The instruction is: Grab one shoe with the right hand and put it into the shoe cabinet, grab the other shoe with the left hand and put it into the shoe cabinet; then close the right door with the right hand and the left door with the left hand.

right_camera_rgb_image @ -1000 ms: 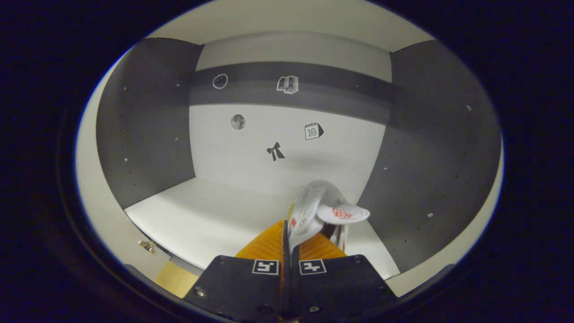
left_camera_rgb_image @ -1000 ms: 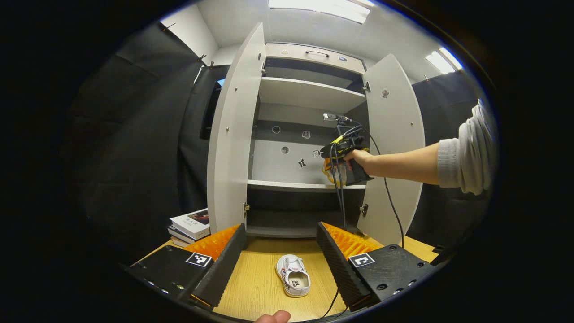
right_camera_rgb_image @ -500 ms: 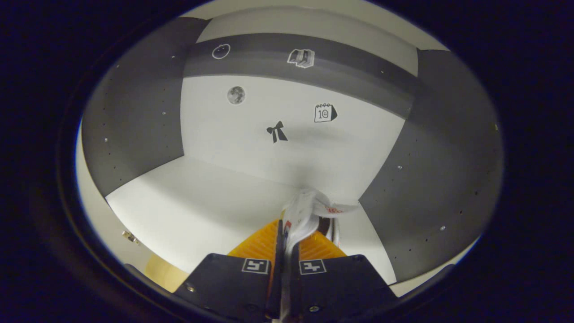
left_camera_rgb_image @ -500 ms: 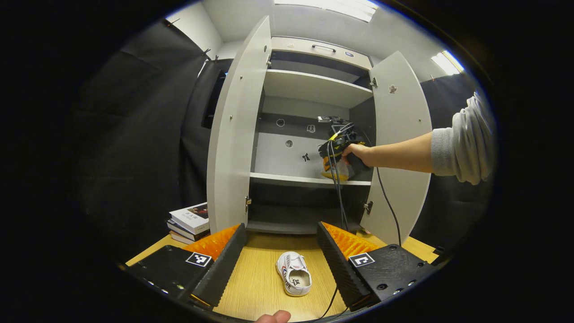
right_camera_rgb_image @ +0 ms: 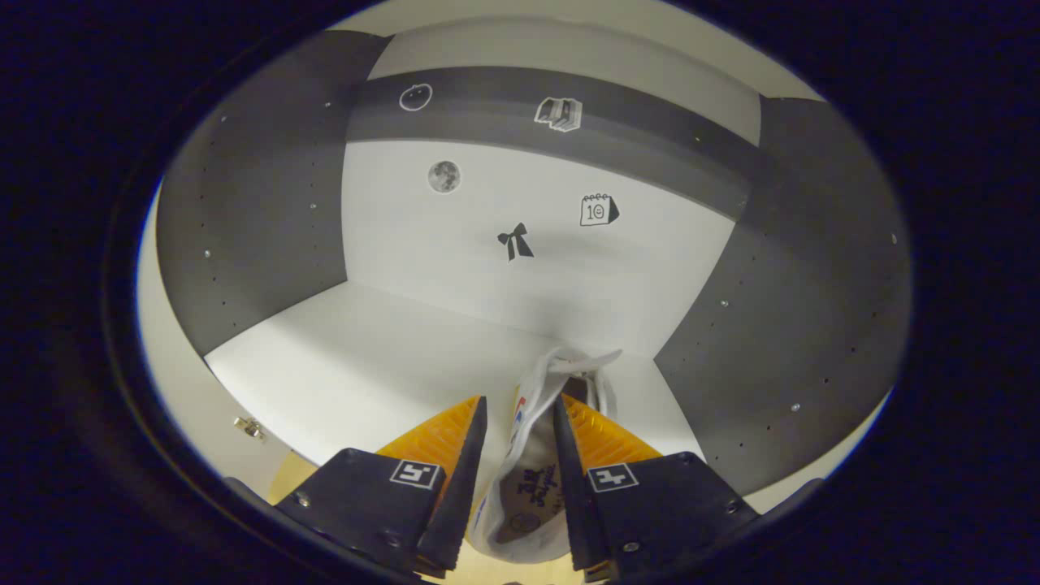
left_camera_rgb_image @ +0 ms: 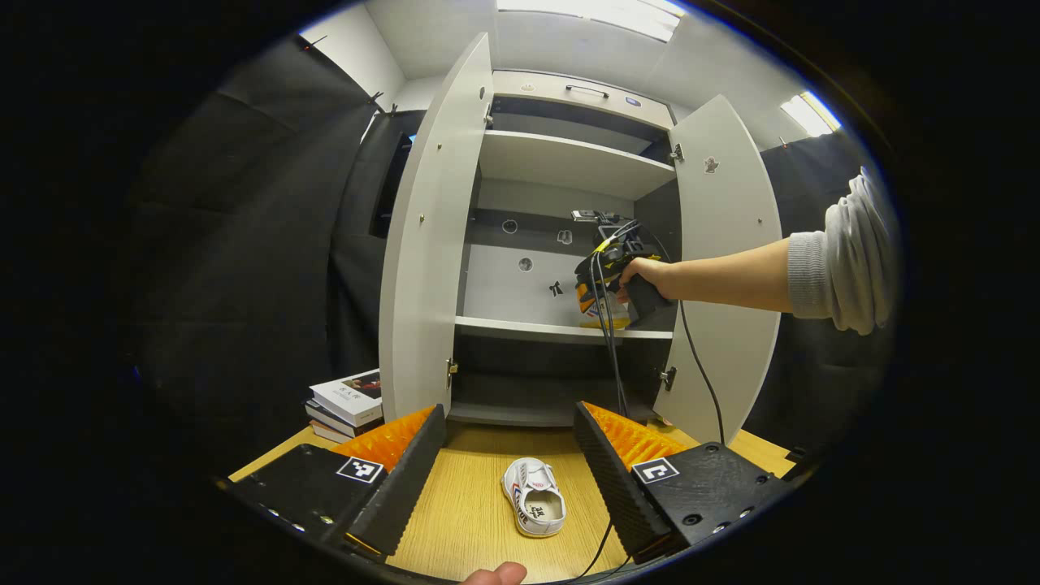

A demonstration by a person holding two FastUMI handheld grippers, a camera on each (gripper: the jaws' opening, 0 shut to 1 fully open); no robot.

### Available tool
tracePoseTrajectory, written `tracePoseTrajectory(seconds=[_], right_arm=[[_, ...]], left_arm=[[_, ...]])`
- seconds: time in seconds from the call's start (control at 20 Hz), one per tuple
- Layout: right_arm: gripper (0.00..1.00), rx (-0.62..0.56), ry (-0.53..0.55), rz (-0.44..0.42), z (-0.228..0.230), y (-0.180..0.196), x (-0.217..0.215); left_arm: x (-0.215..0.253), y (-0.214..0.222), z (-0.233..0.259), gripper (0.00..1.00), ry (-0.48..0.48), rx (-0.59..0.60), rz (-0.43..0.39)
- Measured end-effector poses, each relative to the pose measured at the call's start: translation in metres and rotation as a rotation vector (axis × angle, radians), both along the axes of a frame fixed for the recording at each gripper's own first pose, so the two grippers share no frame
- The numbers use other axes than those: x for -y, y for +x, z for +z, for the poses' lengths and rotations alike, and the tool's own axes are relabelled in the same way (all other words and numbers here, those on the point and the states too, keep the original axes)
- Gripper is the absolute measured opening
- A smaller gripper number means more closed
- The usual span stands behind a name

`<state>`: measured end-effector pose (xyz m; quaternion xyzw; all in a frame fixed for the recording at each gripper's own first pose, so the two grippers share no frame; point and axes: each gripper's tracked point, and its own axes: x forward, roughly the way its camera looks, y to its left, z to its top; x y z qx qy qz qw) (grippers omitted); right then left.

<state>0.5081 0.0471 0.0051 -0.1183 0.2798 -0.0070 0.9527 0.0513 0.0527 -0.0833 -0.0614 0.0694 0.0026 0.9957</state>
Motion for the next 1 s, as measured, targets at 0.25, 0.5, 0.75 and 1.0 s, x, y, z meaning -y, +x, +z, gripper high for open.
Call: tracePoseTrajectory(seconds=[0.25, 0.5, 0.75, 1.0], right_arm=[[0.55, 0.102, 0.044, 0.017, 0.031, -0.044, 0.004], [0.55, 0.248, 0.079, 0.071, 0.066, -0.121, 0.000], [0.65, 0.456, 0.077, 0.101, 0.088, -0.222, 0.002], [0.90, 0.626, 0.051, 0.128, 0.062, -0.317, 0.004]], left_arm=[[0.006, 0.001, 0.009, 0.95, 0.005, 0.026, -0.013], [0.017, 0.000, 0.013, 0.95, 0.011, 0.051, -0.041], [0.022, 0.001, 0.010, 0.95, 0.023, 0.059, -0.046], [0.027, 0.000, -0.002, 0.95, 0.026, 0.041, -0.039]])
